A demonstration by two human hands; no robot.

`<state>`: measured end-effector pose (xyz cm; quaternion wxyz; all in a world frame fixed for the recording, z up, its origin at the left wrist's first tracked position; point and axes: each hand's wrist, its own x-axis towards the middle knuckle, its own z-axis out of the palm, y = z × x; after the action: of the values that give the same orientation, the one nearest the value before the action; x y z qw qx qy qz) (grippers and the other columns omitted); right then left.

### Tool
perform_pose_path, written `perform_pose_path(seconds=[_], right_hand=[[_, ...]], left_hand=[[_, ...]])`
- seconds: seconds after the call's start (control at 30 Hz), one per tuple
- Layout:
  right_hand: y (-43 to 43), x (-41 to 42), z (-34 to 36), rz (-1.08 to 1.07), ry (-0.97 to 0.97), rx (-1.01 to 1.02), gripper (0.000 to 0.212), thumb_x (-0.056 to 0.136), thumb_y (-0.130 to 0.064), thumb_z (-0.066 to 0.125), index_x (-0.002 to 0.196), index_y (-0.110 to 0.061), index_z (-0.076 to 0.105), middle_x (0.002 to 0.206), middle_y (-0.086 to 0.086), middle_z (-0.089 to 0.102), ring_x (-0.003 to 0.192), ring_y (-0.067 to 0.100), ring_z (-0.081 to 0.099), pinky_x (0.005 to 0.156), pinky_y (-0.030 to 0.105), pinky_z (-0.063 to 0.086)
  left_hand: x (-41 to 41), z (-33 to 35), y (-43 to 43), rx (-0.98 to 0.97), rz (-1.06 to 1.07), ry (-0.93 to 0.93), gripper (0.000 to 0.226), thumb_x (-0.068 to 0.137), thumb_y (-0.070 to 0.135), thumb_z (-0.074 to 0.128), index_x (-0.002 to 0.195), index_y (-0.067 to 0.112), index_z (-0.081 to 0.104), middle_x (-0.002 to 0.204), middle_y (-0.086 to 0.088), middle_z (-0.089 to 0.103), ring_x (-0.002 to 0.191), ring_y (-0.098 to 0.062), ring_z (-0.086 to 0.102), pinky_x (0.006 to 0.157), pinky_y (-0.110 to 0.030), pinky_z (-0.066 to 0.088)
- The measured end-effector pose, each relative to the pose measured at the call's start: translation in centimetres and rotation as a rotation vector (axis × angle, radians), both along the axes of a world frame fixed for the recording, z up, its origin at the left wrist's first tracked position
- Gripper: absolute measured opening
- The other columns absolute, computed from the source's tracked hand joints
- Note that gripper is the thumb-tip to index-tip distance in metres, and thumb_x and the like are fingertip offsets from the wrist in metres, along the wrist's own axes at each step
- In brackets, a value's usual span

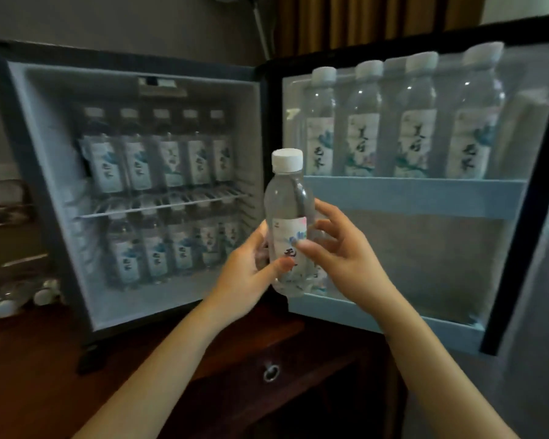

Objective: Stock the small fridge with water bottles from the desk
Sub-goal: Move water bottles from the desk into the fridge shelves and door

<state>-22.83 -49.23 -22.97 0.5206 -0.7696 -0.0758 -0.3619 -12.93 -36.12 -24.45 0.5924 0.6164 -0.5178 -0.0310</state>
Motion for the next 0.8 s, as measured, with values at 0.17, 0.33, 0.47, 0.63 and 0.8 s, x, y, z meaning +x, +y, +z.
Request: perform_pose_path(seconds=[0.17,0.33,0.47,0.63,0.8], right_hand=[[-4.1,-3.7,-2.1,-0.15,-0.055,-0.047,0.053,0.082,-0.03,0.067,0.127,-0.045,0.042,0.121,-0.007,0.061,0.112,0.009,0.061,0.091,0.024,0.051],[-6.8,-4.7,-4.6,-0.218,-0.055,-0.033,0.056,0.081,-0.01,0.064,0.128,-0.032,0.043,0.125,-0.007,0.06,0.121,0.008,0.055,0.093,0.016,0.045],[-7.7,-4.3,-6.0,-0.241,-0.031,-0.014,0.057,0.082,0.001,0.066,0.124,-0.032,0.045,0.123,-0.006,0.061,0.119,0.007,0.055,0.09,0.012,0.045],[-8.1,-3.3,-7.3,-0.276,-0.018,0.01,0.051,0.078,-0.012,0.065,0.123,-0.029,0.048,0.119,-0.006,0.065,0.116,0.012,0.059,0.096,0.023,0.048],[-8.5,-2.3,-7.7,-0.306,0.032,-0.006,0.054,0.08,0.001,0.068,0.118,-0.031,0.048,0.115,-0.015,0.064,0.108,-0.003,0.059,0.086,0.011,0.047]], left_hand=[[-2.1,-1.0,-5.4,-0.016,-0.01,-0.118,0.06,0.073,0.04,0.066,0.128,0.02,0.053,0.109,0.018,0.052,0.108,0.0,0.054,0.082,-0.02,0.052],[-2.4,-2.5,-8.5,0.004,0.047,-0.216,0.053,0.074,0.028,0.073,0.123,0.02,0.057,0.102,0.022,0.041,0.105,0.005,0.05,0.087,-0.016,0.049],[-2.2,-3.7,-9.4,0.051,0.056,-0.251,0.049,0.079,0.021,0.071,0.125,0.014,0.057,0.107,0.025,0.045,0.11,-0.003,0.053,0.092,-0.016,0.047],[-1.2,-4.8,-9.3,0.102,0.203,-0.392,0.069,0.079,0.033,0.069,0.14,0.017,0.04,0.12,0.004,0.056,0.11,-0.01,0.057,0.093,-0.031,0.05],[-1.3,-5.1,-9.2,0.022,0.388,-0.544,0.077,0.069,0.031,0.079,0.136,0.009,0.047,0.101,0.001,0.058,0.082,-0.009,0.065,0.072,-0.033,0.057]])
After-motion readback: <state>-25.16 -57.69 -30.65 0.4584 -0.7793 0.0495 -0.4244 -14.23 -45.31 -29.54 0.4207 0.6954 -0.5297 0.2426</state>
